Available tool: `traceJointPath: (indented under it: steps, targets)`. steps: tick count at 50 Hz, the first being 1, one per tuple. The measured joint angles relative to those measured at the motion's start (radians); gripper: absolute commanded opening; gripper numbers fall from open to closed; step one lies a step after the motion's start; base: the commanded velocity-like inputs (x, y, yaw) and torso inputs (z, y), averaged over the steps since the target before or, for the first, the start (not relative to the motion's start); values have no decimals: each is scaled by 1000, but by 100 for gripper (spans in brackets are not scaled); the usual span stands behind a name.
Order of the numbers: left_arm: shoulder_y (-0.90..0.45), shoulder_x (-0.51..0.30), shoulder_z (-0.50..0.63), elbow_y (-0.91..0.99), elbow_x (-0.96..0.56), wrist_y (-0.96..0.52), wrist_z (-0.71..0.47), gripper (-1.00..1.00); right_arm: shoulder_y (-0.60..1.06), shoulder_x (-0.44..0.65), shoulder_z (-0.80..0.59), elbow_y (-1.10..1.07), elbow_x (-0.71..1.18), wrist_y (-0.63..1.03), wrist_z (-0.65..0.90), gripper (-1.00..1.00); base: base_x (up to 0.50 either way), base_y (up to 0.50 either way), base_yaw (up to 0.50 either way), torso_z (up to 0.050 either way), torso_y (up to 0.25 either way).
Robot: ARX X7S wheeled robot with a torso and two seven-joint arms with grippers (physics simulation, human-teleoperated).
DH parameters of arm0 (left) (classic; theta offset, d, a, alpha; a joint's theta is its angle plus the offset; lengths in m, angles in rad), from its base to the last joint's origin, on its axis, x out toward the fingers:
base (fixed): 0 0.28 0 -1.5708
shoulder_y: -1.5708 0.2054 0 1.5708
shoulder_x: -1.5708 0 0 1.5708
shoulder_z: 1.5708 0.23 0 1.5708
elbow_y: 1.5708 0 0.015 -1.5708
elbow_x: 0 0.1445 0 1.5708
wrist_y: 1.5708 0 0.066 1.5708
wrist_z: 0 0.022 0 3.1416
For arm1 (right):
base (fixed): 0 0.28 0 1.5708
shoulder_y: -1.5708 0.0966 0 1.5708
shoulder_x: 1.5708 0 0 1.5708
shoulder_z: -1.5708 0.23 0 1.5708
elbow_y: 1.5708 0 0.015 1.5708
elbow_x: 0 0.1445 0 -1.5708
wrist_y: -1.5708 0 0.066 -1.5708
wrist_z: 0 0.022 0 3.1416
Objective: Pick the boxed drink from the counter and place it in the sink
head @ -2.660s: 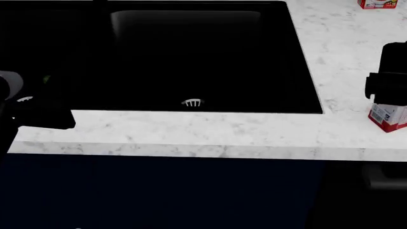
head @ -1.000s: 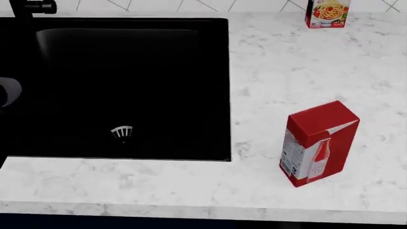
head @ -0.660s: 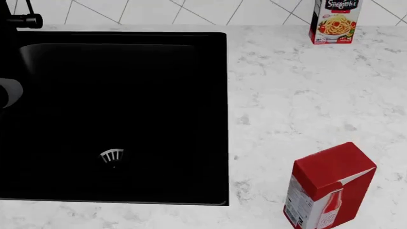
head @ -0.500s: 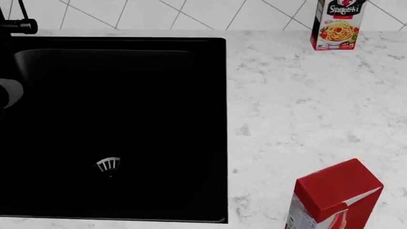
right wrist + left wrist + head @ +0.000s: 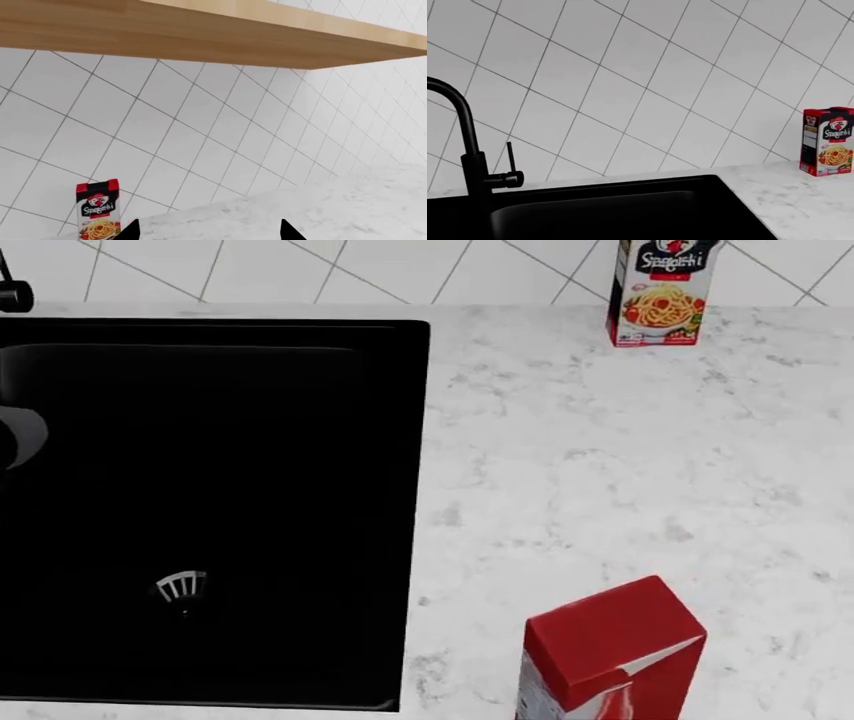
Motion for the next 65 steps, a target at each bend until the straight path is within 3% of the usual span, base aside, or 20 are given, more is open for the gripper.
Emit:
traceJointPath:
  steps: [36,50,65]
  targets:
    - [-5,1,18,16,-25,-6,0,100,-12,11,-7,-1,15,-46,1,100,35,0,0,0,0]
    - [-61,82,106,23,-97,-72,30,100,-36,3,-26,8,-22,-88,-26,100,0,0,0,0,0]
    - [-155,198,225,85,-197,-248,2,100,-33,-13,-75,31,-63,-126,-46,100,0,0,0,0,1]
